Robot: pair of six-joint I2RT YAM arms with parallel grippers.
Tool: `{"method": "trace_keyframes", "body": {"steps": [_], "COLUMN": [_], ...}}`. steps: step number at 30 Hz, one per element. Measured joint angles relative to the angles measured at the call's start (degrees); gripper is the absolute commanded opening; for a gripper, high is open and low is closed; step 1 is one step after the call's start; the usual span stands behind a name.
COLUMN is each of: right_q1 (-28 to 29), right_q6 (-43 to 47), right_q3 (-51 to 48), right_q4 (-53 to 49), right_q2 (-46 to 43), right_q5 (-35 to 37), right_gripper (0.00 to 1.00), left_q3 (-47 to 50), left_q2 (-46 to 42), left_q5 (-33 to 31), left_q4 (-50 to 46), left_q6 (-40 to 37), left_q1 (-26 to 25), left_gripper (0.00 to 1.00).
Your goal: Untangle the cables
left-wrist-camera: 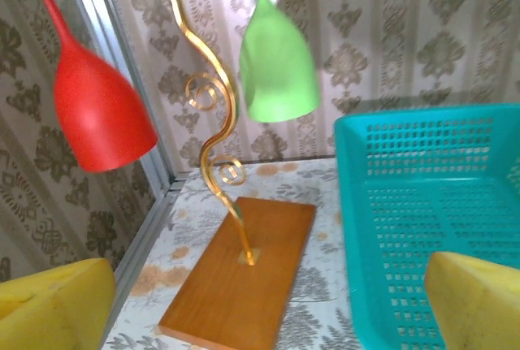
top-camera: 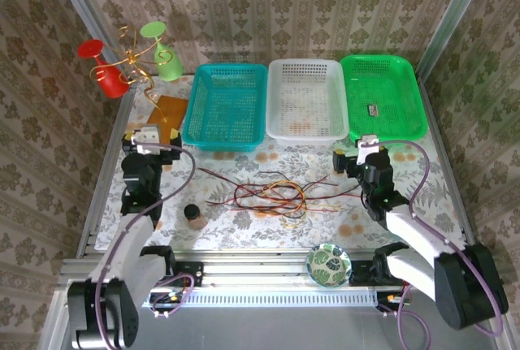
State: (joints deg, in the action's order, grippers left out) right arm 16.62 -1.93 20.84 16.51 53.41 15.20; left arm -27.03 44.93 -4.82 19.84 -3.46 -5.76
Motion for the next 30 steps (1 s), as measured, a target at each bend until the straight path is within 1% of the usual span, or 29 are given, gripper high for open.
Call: {"method": "trace_keyframes", "body": {"steps": [3,5,7,9,11,13,16,21,23,27,30], "right_q1": [2.58,3.61,4.66,6.01,7.85,10.12,12.41,14.45,14.84,15.17,15.41], "right_q6": [-0.20,0.31,1.70,3.65,5.95,8.39,11.02,12.96,13.62,14.21,14.21], "right_q3": [3.54,6.40,9.81,12.96,15.52,17.55,20.15,26.14,27.91,31.36,33.99], "right_q4": [-5.73,-9.49,-13.68,-17.31,-20.59,-23.26,-26.21,-30.21,-30.86,-34.10,-36.26], "right_q2": [-2.23,-1.44,0.79,3.61,6.29,9.14,13.75,24.04,27.93,34.40,37.35], "right_q5": [0.07,-2.03,-6.62,-12.33,-17.33,-21.88,-26.69,-30.18,-30.25,-30.16,-29.97], "right_gripper": [1.00,0.99,0.98,0.96,0.92,0.86,0.77,0.67,0.62,0.57,0.55], "left_q3": [-5.62,-8.04,-9.53,-9.84,-9.84,-9.84,-9.90,-10.03,-10.03,-10.03,-10.01], "left_q2": [-1.29,-1.16,-0.63,0.22,1.49,3.34,6.21,10.51,11.45,12.24,12.35], "left_q5": [0.09,0.11,0.04,-0.04,-0.20,-0.96,-1.55,-1.66,-1.53,-1.20,-0.94], "left_q4": [-9.73,-14.84,-19.63,-22.32,-24.57,-25.94,-27.28,-27.87,-27.87,-27.69,-27.47], "left_q6": [3.34,5.57,8.26,10.99,13.55,16.20,19.10,22.56,24.02,27.12,28.65], "left_q1": [-4.09,-7.54,-12.07,-16.20,-20.13,-24.15,-28.46,-32.24,-32.76,-33.11,-33.29], "left_gripper": [0.93,0.93,0.93,0.92,0.92,0.91,0.91,0.90,0.89,0.87,0.87]}}
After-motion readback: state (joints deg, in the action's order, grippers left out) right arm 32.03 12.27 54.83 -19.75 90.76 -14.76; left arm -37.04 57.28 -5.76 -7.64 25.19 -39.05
